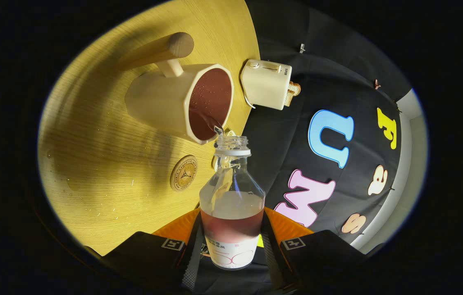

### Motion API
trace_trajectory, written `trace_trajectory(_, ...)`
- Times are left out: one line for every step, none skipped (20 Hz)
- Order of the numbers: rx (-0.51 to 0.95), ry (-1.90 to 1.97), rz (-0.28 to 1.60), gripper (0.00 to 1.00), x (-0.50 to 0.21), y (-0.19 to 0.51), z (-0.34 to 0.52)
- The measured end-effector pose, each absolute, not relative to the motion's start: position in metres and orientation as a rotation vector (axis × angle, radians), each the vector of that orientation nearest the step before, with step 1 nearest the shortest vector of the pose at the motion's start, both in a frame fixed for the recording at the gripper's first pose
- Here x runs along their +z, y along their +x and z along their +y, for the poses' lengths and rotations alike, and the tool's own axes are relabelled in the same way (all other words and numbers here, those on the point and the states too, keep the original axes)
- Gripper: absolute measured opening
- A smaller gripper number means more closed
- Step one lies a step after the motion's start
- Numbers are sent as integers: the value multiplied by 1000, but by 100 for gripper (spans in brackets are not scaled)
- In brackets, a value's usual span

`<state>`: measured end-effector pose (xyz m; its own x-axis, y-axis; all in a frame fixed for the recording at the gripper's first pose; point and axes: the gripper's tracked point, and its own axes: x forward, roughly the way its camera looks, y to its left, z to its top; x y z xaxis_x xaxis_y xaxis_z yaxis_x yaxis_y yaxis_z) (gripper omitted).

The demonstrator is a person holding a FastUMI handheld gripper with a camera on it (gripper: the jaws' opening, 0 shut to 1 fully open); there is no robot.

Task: Take the bottle from table, then pour the juice into the cup, finally place the bottle on the coaster

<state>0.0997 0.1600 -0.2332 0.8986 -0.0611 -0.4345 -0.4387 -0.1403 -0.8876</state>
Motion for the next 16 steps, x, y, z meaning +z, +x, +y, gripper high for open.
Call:
trace_trajectory(342, -1698, 382, 71, -233, 100, 160)
trace_trajectory(342, -1703, 378, 71, -232, 101, 160)
trace_trajectory(346, -1705, 377, 71, -232, 100, 161)
trace_trajectory(348, -1707, 375, 71, -231, 100, 161)
trace_trajectory(350, -1709, 374, 71, -231, 100, 160)
trace_trajectory(350, -1713, 372, 71, -231, 100, 160)
trace_trajectory(351, -1717, 370, 71, -230, 100, 161)
trace_trajectory(353, -1722, 368, 71, -230, 101, 161)
trace_trajectory(356, -1727, 365, 71, -230, 101, 162)
trace_trajectory(358, -1734, 361, 71, -229, 101, 162)
trace_trajectory(360, -1740, 355, 71, -229, 101, 163)
trace_trajectory(362, -1748, 350, 71, -228, 101, 163)
trace_trajectory(364, -1757, 344, 71, -228, 102, 164)
trace_trajectory(365, -1765, 337, 71, -227, 102, 164)
trace_trajectory(367, -1772, 331, 71, -226, 102, 166)
trace_trajectory(368, -1780, 323, 71, -225, 102, 167)
